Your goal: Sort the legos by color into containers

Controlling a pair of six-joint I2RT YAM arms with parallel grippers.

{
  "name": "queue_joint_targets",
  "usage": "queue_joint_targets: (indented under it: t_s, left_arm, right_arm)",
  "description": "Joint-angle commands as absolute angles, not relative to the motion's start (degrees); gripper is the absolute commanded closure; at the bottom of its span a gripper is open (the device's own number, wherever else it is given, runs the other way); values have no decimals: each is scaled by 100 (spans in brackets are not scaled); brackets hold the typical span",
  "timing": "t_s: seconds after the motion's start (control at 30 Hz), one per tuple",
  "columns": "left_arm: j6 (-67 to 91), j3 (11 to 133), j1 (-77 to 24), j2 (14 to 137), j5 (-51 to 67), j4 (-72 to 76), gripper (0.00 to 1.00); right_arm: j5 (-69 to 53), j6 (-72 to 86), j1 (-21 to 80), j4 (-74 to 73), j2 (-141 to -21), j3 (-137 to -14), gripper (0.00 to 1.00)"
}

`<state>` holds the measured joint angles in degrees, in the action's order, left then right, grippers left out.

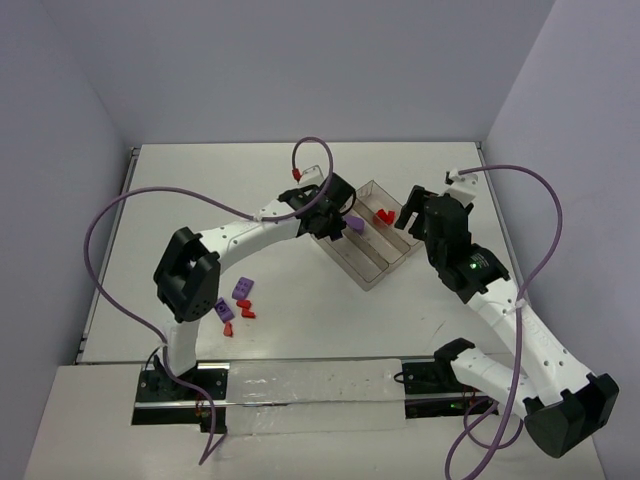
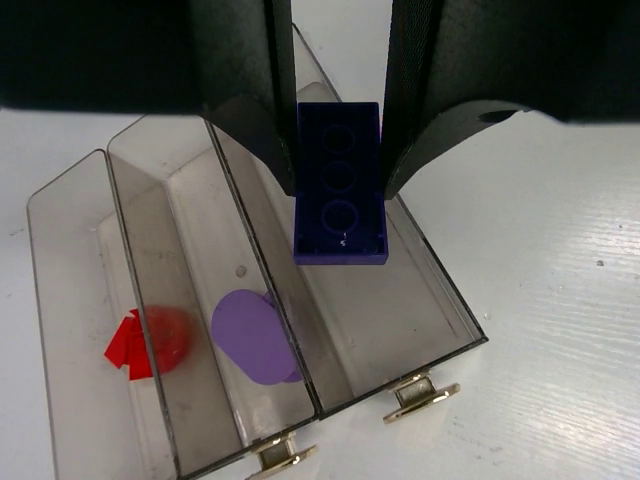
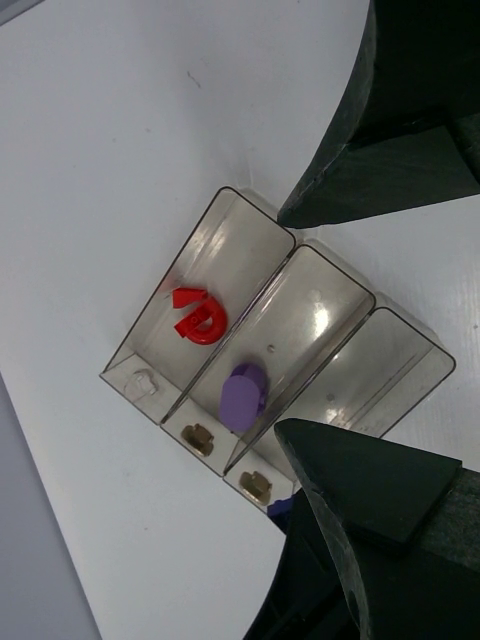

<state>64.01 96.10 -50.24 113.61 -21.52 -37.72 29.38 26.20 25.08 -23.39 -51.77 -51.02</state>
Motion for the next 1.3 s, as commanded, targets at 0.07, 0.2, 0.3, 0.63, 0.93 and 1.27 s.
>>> queue_joint_targets:
  t_s: [0.07, 0.2, 0.3, 0.63, 0.93, 1.27]
  left_arm:
    - [6374, 10074, -5106, 11558, -2018, -3565, 73]
    - [6365, 10167, -5106, 11673, -2000, -3525, 66]
    - [6327, 10303, -5106, 11779, -1976, -3568, 50]
    - [6169, 10125, -5106, 11516, -1945, -3379, 10]
    - [5788, 9051, -4871, 9992, -3047, -3843, 10]
    - [4759, 6180, -3393, 7666, -2448, -3581, 7]
  right_arm:
    - [2958, 2677, 2466, -2201, -5193, -5065, 16]
    - [2928, 2663, 2461, -2231, -5219, -5084, 16]
    - [2919, 2663, 2461, -2268, -5229, -5098, 16]
    - [2896, 2627, 2461, -2346, -5231, -5142, 16]
    - [1785, 2526, 2643, -2146, -5595, -5139, 16]
    - [1780, 2802, 4433, -1707, -7044, -5455, 15]
